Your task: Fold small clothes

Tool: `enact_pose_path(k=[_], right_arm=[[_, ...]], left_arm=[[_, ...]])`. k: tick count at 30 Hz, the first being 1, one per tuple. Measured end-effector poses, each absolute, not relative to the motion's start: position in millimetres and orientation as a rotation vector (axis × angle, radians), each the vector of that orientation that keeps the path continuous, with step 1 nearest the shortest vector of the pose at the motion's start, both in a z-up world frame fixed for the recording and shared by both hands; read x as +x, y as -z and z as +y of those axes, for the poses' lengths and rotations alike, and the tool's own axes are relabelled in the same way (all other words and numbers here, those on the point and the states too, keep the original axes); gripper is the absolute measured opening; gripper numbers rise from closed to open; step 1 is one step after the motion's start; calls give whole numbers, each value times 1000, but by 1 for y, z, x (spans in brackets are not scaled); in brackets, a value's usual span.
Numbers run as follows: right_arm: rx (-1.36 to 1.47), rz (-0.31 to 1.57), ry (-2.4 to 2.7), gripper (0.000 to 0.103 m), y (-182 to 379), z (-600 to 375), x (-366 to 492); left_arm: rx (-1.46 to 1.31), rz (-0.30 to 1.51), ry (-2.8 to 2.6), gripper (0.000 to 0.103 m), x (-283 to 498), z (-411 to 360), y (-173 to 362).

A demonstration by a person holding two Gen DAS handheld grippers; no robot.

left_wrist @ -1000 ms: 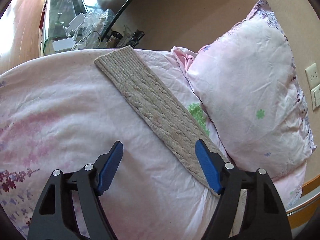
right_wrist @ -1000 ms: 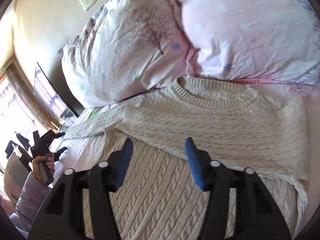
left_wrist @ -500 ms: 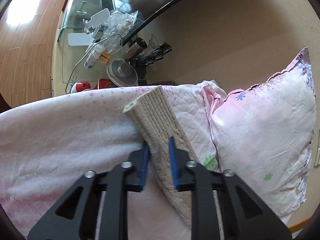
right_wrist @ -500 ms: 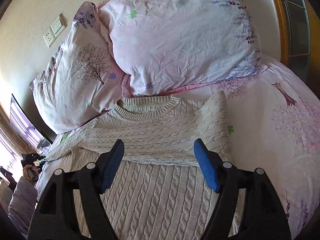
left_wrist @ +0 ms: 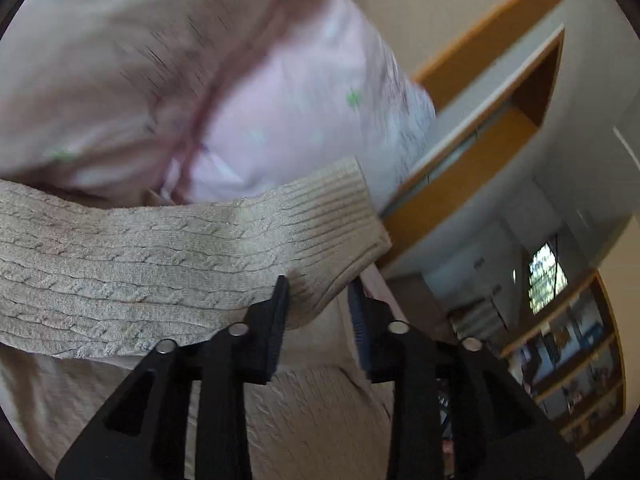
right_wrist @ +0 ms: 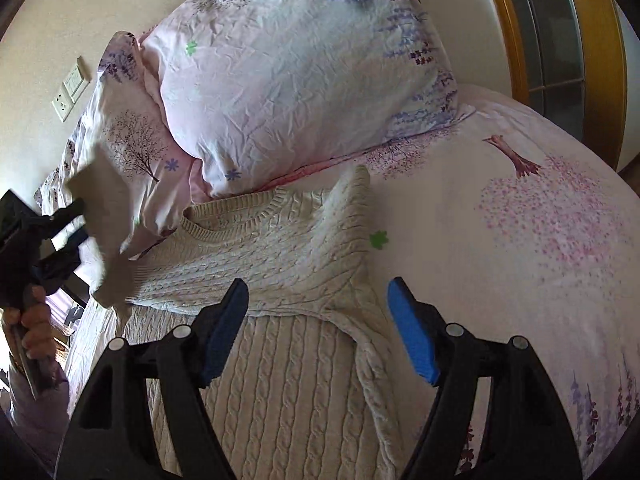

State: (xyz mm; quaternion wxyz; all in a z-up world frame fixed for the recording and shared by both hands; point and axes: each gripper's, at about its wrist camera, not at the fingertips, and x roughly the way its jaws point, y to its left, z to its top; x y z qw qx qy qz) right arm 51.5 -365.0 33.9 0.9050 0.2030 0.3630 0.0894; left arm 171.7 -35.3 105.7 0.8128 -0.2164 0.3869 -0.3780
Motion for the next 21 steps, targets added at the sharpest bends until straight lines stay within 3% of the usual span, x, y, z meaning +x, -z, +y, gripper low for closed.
enact_pose_path(k=[2, 5, 6, 8, 9, 12, 14, 18, 20, 21], right_arm=[[450, 787, -188, 72, -27, -376, 44], [459, 816, -210, 72, -21, -395, 23], [465, 831, -223, 72, -18, -401, 15], [505, 874, -260, 72, -6, -411, -1], [536, 899, -284, 72, 2, -414, -9], [617, 955, -350, 61, 20, -412, -30], [633, 973, -380, 47, 27, -404, -42], [626, 946, -390, 43, 26, -396, -67], [666, 967, -444, 28, 28, -394, -76], [669, 979, -457, 26, 29, -392, -80]], left_arm=[[-339, 963, 828, 38, 169, -80, -79], [-297, 957, 794, 41, 144, -53, -70], [-286, 926, 740, 46, 132, -29, -71], [-265, 871, 583, 71, 104, 20, -73], [-248, 864, 500, 73, 94, 46, -72], [-244, 920, 298, 73, 69, 108, -56], [-274, 993, 263, 73, 52, 135, -37], [-350, 1010, 294, 71, 17, 153, -16], [-380, 995, 320, 64, 0, 150, -9], [-383, 998, 336, 59, -8, 146, -7]])
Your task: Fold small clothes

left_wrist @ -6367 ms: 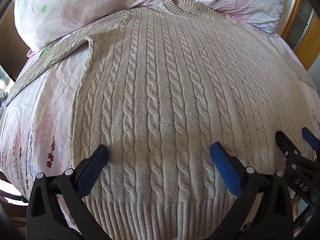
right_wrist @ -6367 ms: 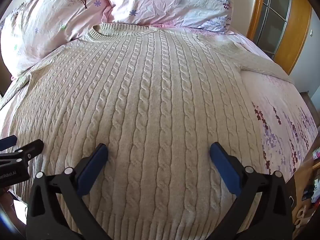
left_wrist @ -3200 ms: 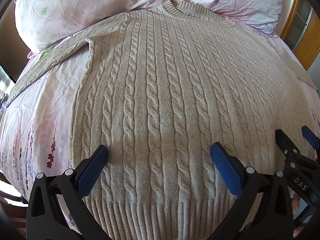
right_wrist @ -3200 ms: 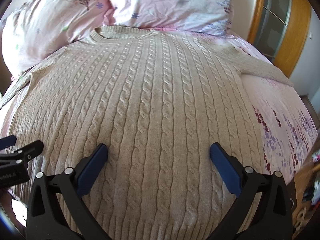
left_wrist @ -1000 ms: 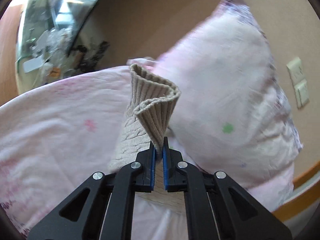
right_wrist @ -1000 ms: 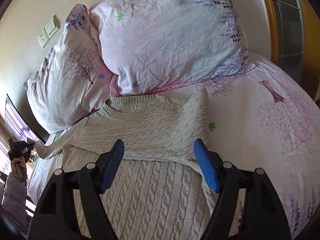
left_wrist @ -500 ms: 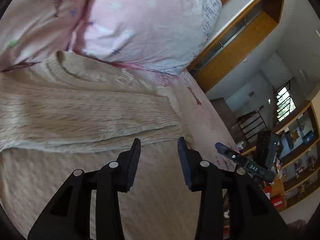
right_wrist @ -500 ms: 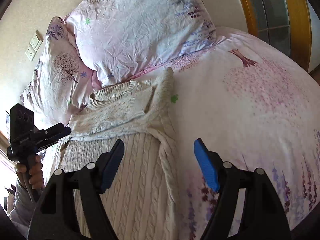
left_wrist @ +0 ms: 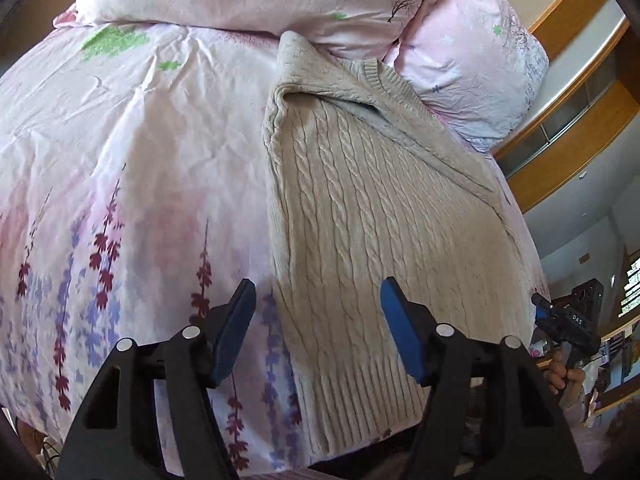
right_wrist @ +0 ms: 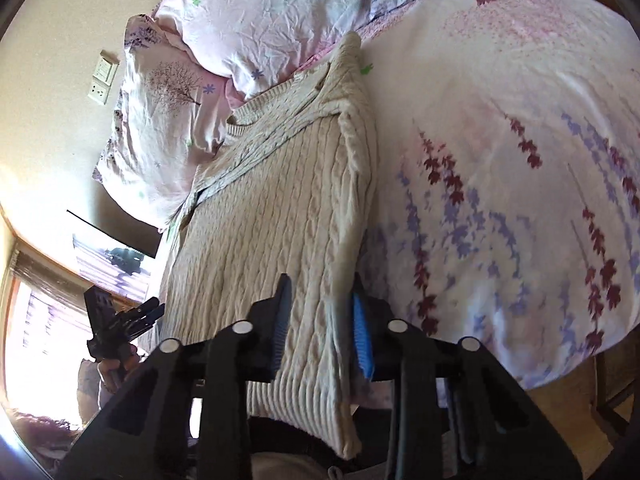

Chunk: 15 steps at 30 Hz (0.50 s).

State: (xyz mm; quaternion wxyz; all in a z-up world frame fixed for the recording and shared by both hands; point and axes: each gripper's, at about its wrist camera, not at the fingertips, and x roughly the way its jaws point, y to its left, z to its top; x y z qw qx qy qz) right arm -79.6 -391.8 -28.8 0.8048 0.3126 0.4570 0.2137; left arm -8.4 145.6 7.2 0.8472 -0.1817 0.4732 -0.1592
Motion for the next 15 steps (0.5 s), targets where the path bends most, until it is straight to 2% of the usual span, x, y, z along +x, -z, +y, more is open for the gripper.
enact_pose_path(k=[1, 2, 7, 9, 10, 13, 15], right_arm=[[663, 993, -472, 23, 31, -388, -86], [656, 1003, -488, 20, 32, -383, -91], [631, 1040, -590, 9, 39, -359, -110], [632, 1020, -616, 8, 36, -354, -108], [645, 1000, -631, 7, 31, -354, -103], [647, 896, -663, 7, 0, -357, -83], [624, 808, -657, 7, -29, -361, -56]], left_arm=[[-393, 998, 343, 52, -16, 145, -7], [-416, 1016, 363, 39, -21, 144, -4], [-467, 1033, 394, 28, -49, 139, 1], [-466, 1048, 402, 19, -51, 135, 3], [-460, 1057, 413, 8, -49, 132, 3], [-437, 1020, 458, 7, -33, 127, -9], [-382, 929, 471, 7, -8, 126, -34]])
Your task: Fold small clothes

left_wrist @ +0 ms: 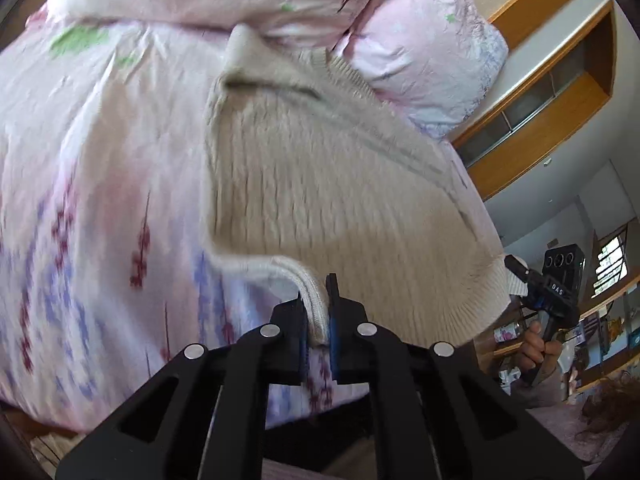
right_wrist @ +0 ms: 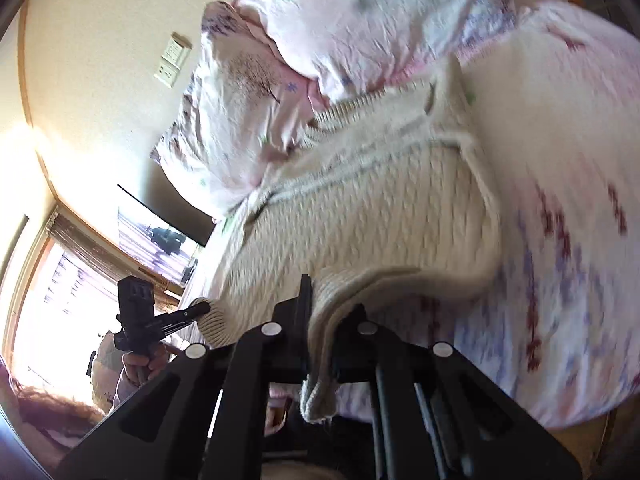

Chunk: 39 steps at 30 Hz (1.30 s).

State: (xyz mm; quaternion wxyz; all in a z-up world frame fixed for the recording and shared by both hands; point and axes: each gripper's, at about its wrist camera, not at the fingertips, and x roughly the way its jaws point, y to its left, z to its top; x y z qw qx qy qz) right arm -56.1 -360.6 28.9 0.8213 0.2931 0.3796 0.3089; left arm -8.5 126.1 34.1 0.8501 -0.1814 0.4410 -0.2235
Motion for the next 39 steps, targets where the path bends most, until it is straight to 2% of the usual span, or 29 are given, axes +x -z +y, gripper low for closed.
enact_pose_path(k=[4, 6, 7, 8, 9, 10, 11, 12, 13, 14, 18, 21, 22, 23, 24, 25, 27, 28, 33, 36, 39], right_arm=[[652, 616, -625, 7, -75, -368, 25], [708, 547, -556, 8, -81, -372, 75], [749, 551, -502, 16, -75, -372, 106], [781, 581, -440, 40, -65, -372, 133], [794, 620, -377, 55, -52, -372, 152], [809, 674, -304, 62, -37, -373, 165], [834, 712, -288, 62, -25, -375, 169], [843, 729, -309, 62, -17, -378, 166], [810, 742, -314, 62, -12, -380, 161], [754, 748, -292, 63, -10, -382, 154], [687, 771, -293, 63, -10, -391, 144], [654, 754, -310, 65, -18, -388, 139], [641, 751, -318, 66, -20, -385, 134], [629, 752, -323, 67, -21, -383, 132], [622, 757, -328, 67, -21, -377, 133], [618, 763, -337, 67, -21, -376, 132], [615, 775, -354, 67, -21, -374, 128], [619, 777, -357, 67, -22, -374, 127], [626, 727, -337, 67, -35, -402, 108], [618, 665, -281, 67, -48, -428, 91], [660, 634, -230, 68, -51, -449, 86]], left_arm=[[-332, 701, 431, 7, 69, 125, -90], [-331, 600, 353, 7, 124, 120, -104], [-326, 580, 303, 10, 153, 116, -104], [-320, 585, 254, 23, 179, 112, -100], [-310, 629, 211, 26, 206, 109, -92], [-325, 698, 179, 30, 226, 109, -81], [-355, 765, 147, 43, 235, 113, -71], [-399, 803, 148, 51, 235, 120, -62], [-439, 807, 184, 71, 230, 128, -56], [-453, 798, 210, 81, 224, 136, -51], [-490, 892, 238, 80, 222, 161, -25], [-535, 997, 279, 70, 231, 159, -3], [-524, 971, 278, 68, 231, 157, -2], [-518, 967, 284, 60, 231, 155, 0], [-532, 961, 284, 58, 232, 153, 2], [-567, 966, 293, 37, 233, 151, 8], [-660, 965, 292, 21, 235, 153, 16], [-707, 963, 303, 18, 234, 154, 15], [-801, 869, 504, 16, 218, 117, -48], [-791, 820, 695, 16, 222, 43, -89], [-862, 868, 875, 17, 244, -54, -88]])
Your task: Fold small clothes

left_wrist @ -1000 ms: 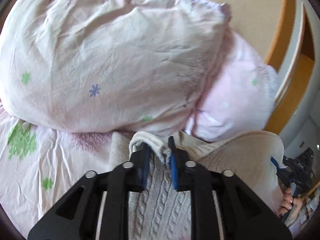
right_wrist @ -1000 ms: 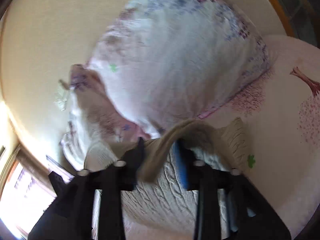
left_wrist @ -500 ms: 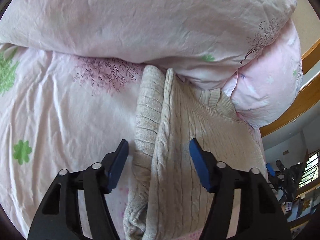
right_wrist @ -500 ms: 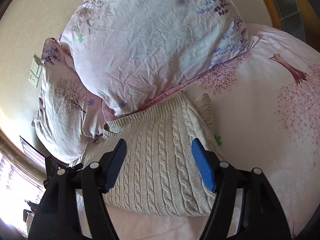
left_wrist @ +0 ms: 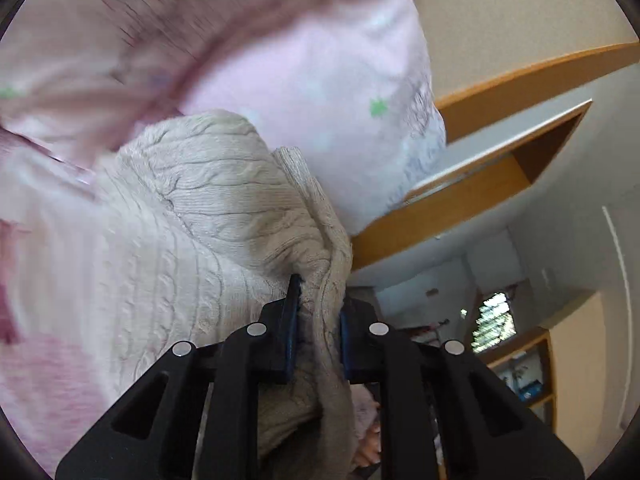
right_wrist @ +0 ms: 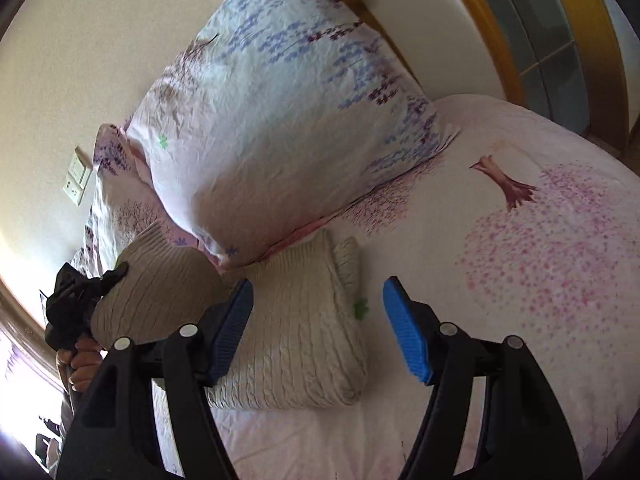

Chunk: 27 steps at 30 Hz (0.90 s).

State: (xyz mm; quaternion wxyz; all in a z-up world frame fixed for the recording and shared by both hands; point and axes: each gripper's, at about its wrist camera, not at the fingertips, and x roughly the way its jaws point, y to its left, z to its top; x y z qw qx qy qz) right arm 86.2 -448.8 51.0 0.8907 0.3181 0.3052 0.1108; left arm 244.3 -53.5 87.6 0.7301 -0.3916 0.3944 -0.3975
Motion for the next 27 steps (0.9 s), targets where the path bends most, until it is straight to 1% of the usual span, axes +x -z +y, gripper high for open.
enact_pose_path(k=[2, 4, 5, 6, 8, 10, 11, 14, 16, 19, 20, 21, 24, 25, 26, 27], right_arm=[[677, 639, -211, 68, -48, -455, 89], [669, 675, -202, 68, -44, -460, 94], [671, 696, -204, 71, -42, -463, 96], [675, 715, -211, 74, -40, -468, 97], [706, 728, -236, 86, -35, -479, 101], [764, 763, -286, 92, -28, -487, 114], [800, 798, -328, 93, -22, -486, 125], [855, 922, -411, 93, -4, -469, 164], [840, 998, -431, 93, 7, -453, 187], [843, 1076, -453, 92, 22, -434, 210], [850, 1091, -457, 91, 27, -430, 215], [858, 1099, -468, 88, 32, -427, 217], [832, 1099, -516, 69, 34, -414, 216], [813, 1109, -511, 50, 37, -409, 215], [837, 1099, -524, 42, 39, -406, 212], [854, 1075, -528, 39, 38, -405, 208]], left_arm=[[-1011, 982, 991, 28, 263, -117, -59], [-1111, 1113, 1110, 29, 271, -158, -37], [-1095, 1138, 1121, 35, 268, -163, -35], [-1053, 1117, 1107, 39, 264, -156, -38], [-944, 1015, 1019, 64, 252, -121, -51], [-834, 914, 855, 73, 243, -78, -59], [-774, 899, 761, 76, 240, -60, -59], [-622, 962, 549, 80, 233, -30, -46], [-537, 1027, 467, 84, 231, -30, -31], [-450, 1068, 488, 87, 229, -48, -14], [-404, 1084, 480, 90, 231, -58, -9], [-363, 1092, 463, 90, 235, -69, -6], [-329, 1088, 435, 92, 238, -85, 9], [-369, 1076, 432, 94, 240, -83, 14], [-399, 1059, 429, 83, 240, -84, 15], [-419, 1068, 437, 79, 242, -90, 16]])
